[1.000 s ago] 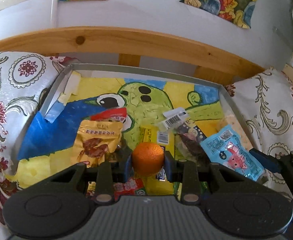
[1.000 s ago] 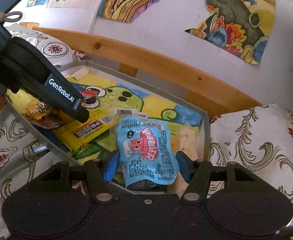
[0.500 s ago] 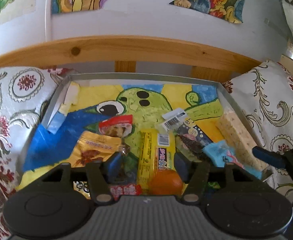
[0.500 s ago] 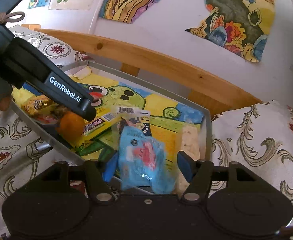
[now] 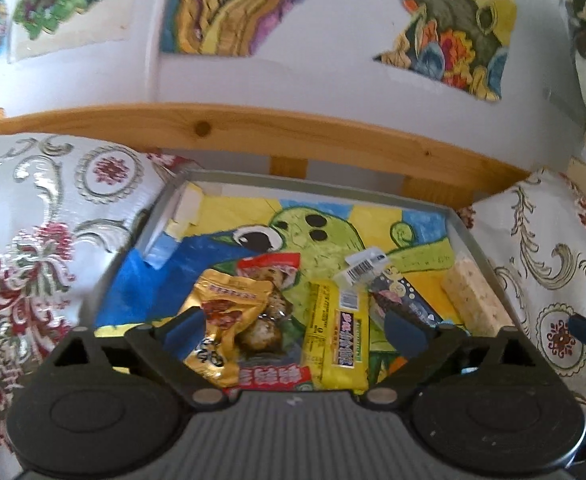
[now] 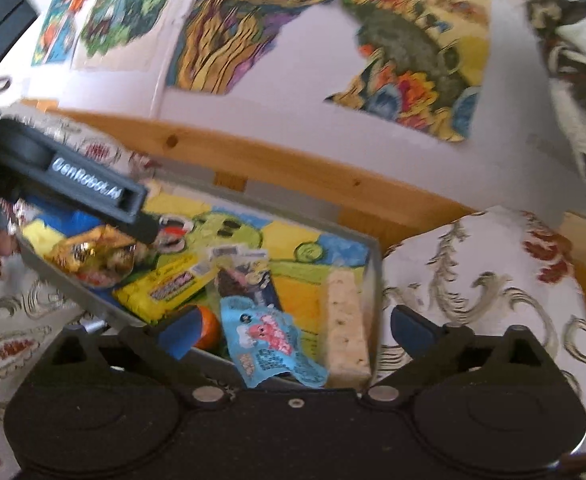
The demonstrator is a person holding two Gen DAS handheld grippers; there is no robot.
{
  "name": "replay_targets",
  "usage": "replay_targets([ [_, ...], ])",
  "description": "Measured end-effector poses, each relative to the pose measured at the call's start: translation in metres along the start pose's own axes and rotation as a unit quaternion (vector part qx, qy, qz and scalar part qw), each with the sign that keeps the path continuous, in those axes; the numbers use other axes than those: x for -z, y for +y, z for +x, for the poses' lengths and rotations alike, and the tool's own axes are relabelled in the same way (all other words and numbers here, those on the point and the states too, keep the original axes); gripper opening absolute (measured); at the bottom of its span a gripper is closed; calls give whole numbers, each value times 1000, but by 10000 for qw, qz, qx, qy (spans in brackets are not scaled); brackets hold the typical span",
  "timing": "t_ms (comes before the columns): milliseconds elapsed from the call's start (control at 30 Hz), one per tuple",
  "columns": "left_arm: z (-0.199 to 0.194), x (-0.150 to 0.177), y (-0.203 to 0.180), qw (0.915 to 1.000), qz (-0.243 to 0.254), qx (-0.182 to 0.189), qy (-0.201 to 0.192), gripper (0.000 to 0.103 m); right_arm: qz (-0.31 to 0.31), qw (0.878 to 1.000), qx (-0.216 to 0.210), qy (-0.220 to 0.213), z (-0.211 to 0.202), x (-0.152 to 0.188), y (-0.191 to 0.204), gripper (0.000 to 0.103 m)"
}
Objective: Organize snacks
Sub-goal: 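Open left tool over tray while right tool releases candy packet inside, then lift both tools out of the tray and move back to remaining snacks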
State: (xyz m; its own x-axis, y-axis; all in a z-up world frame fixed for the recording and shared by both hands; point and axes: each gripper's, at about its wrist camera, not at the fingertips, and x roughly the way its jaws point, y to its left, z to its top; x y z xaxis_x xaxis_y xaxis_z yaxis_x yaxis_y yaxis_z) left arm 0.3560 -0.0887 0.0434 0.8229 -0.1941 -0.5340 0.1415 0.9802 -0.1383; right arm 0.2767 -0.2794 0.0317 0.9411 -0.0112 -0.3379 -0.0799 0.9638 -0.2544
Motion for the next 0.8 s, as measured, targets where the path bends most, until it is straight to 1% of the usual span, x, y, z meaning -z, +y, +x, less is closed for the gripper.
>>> replay_targets([
  [100,-13,7,2,9999,38,-33,-160,102,91,9998,106,-106,-14,-1,-2,102],
  [200,-27,15,3,9995,96,-62,-301,102,259,9994,143,-155,-28,-1,-5,102],
  [333,-48,35,8,9990,25,-118,-432,102,340,9990,191,-226,-52,-1,-3,102],
  [433,-62,53,15,9988,-90,-154,-455,102,428,9984,174,-333,-73,3,0,102],
  [600,-82,78,24,9987,-173,-222,-431,102,503,9981,97,-335,-100,12,8,102],
  [800,-112,106,30,9977,-256,-289,-555,102,504,9981,22,-344,-133,25,21,102],
])
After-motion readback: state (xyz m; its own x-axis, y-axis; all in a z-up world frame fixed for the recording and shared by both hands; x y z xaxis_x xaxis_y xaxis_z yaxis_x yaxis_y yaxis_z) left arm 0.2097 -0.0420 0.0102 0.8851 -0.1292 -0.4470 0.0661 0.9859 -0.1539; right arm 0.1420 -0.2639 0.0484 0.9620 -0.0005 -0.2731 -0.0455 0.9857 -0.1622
